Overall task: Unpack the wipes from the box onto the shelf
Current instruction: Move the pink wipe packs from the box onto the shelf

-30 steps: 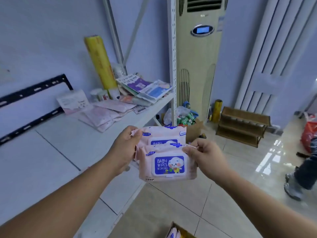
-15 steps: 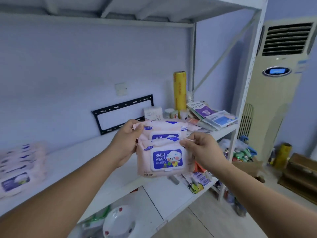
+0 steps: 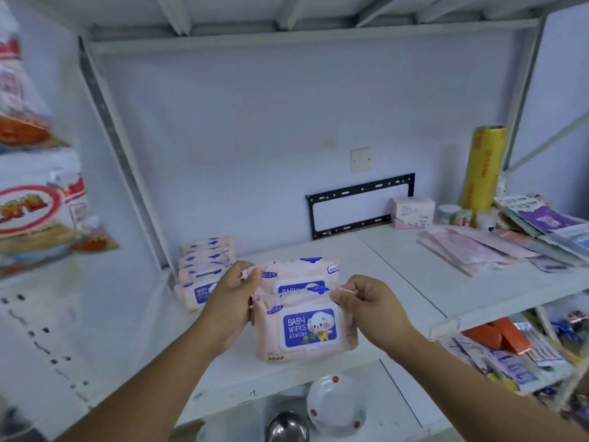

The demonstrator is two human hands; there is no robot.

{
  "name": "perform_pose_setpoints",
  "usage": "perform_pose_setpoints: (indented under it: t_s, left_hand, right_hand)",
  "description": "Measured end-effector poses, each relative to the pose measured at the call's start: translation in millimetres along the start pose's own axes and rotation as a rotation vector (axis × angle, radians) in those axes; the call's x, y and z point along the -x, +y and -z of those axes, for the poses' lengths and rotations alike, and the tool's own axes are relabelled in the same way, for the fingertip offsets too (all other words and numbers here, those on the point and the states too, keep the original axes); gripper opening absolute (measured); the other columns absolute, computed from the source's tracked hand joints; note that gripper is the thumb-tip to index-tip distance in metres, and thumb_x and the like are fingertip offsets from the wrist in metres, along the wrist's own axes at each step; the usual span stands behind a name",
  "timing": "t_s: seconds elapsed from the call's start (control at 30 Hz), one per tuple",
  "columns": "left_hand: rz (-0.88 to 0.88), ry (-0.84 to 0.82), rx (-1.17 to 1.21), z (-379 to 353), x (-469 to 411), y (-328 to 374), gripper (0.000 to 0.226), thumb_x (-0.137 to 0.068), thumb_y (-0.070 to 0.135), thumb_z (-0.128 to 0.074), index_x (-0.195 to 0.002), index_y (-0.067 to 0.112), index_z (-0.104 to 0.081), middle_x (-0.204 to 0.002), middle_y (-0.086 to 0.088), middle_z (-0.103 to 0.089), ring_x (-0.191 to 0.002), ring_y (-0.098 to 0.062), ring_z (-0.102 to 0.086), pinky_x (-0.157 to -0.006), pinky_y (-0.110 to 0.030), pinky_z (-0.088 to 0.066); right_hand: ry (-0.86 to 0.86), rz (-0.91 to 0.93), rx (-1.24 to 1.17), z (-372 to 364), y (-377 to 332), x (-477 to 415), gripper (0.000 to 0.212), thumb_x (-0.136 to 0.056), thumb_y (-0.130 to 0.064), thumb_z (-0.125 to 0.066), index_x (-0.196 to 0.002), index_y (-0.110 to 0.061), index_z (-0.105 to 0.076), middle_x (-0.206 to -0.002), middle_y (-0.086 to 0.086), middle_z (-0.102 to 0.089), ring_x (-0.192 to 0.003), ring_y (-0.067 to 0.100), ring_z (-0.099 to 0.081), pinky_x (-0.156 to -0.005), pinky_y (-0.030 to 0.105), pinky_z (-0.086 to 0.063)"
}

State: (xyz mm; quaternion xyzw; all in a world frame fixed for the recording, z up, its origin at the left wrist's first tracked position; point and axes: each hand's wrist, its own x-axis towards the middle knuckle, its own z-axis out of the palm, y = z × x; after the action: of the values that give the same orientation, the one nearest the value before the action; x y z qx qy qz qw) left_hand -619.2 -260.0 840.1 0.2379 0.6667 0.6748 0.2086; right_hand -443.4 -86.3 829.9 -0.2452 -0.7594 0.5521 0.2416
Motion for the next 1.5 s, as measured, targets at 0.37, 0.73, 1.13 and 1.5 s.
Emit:
perform_pose_setpoints:
  t_s: [0.37, 0.73, 1.13, 1.5]
  left_hand:
    - [0.109, 0.162, 0.121, 105.2, -32.5, -62.0, 0.015, -0.104, 0.022, -0.053, -0.107, 0.019, -0.068, -0.116, -0.016, -0.073, -0.098, -0.034, -0.061, -0.078, -0.047, -0.038]
    - [0.266, 0.334, 0.160, 152.8, -92.3, -86.9, 0.014, -0.105, 0.016, -0.050, -0.106, 0.009, -0.062, -0.112, -0.014, -0.075, -0.093, -0.031, -0.074, -0.074, -0.044, -0.058]
    - [0.349, 0.384, 0.111, 183.4, -139.5, -104.7, 0.014, -0.103, 0.018, -0.054, -0.112, 0.009, -0.059, -0.112, -0.016, -0.074, -0.102, -0.041, -0.072, -0.082, -0.053, -0.060]
    - [0.372, 0.603, -0.185, 192.0, -177.8, -115.2, 0.016, -0.098, 0.035, -0.063, -0.101, 0.019, -0.063, -0.098, -0.002, -0.072, -0.084, -0.023, -0.072, -0.062, -0.032, -0.056]
  right_hand:
    - [-0.159, -0.043, -0.013, -116.2, 34.2, -61.6, 0.029, -0.094, -0.022, -0.068, -0.069, -0.013, -0.055, -0.068, 0.000, -0.069, -0.065, 0.013, -0.070, -0.051, 0.024, -0.051]
    - [-0.311, -0.023, 0.016, -193.1, 64.1, -151.5, 0.034, -0.094, -0.029, -0.068, -0.064, -0.022, -0.054, -0.069, 0.002, -0.063, -0.064, 0.009, -0.059, -0.053, 0.018, -0.044]
    - [-0.357, -0.100, -0.017, -244.3, 72.0, -195.5, 0.021, -0.096, -0.024, -0.066, -0.076, -0.019, -0.062, -0.084, -0.002, -0.075, -0.076, 0.008, -0.073, -0.061, 0.017, -0.055]
    - [-0.272, -0.163, -0.114, -270.8, 73.8, -210.8, 0.019, -0.098, -0.027, -0.064, -0.080, -0.023, -0.060, -0.094, -0.007, -0.075, -0.083, 0.008, -0.073, -0.063, 0.018, -0.058]
